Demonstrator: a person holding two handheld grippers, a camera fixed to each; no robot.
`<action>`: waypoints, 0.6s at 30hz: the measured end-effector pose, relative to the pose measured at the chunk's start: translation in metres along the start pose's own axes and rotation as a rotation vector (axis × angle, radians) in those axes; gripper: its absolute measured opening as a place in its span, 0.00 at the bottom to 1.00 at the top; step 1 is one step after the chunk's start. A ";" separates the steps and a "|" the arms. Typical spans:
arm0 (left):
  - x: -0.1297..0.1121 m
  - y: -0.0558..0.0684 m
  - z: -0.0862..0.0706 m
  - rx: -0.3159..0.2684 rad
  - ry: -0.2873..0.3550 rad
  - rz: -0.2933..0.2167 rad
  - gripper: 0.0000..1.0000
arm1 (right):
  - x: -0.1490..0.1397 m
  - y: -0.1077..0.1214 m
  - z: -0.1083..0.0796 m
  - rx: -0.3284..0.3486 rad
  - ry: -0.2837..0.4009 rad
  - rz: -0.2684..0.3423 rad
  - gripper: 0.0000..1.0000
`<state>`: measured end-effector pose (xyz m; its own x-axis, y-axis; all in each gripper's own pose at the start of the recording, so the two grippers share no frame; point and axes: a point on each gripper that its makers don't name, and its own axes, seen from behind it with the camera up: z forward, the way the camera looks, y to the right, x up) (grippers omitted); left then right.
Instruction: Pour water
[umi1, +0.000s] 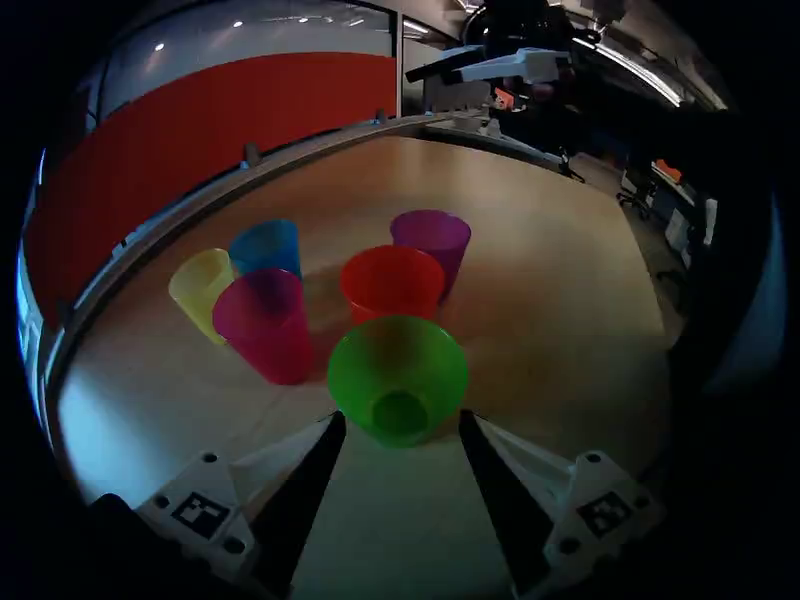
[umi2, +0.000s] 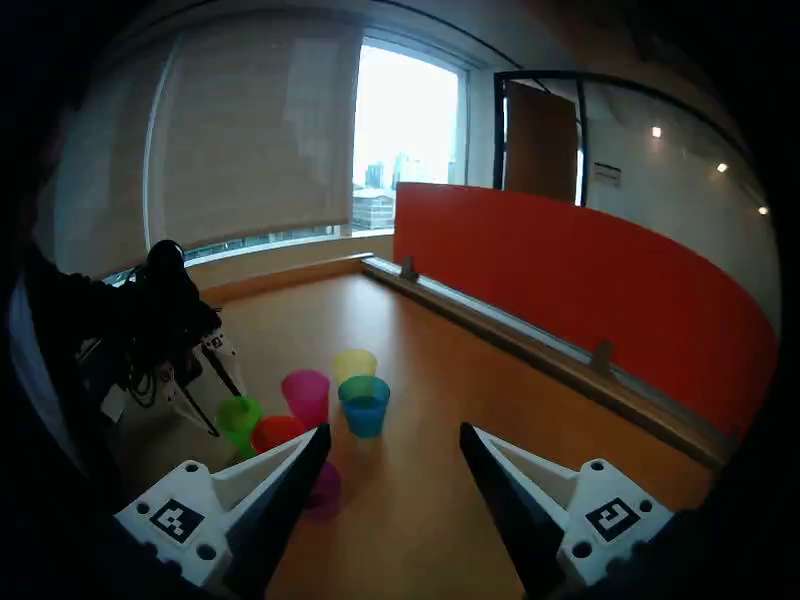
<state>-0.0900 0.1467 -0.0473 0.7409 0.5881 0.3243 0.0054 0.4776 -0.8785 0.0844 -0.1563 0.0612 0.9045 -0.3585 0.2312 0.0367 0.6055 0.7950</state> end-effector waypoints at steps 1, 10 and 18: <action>0.000 -0.001 0.001 0.001 0.001 0.000 0.83 | -0.001 0.000 0.001 0.001 -0.003 -0.001 1.00; 0.005 -0.003 0.012 -0.014 0.011 -0.008 0.83 | -0.003 -0.003 0.014 0.018 -0.015 -0.009 1.00; 0.006 -0.001 0.020 -0.027 0.009 0.000 0.83 | -0.003 -0.004 0.022 0.030 -0.016 -0.004 1.00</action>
<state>-0.0987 0.1624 -0.0377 0.7469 0.5823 0.3211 0.0235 0.4594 -0.8879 0.0723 -0.1738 0.0700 0.8975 -0.3719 0.2369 0.0272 0.5829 0.8121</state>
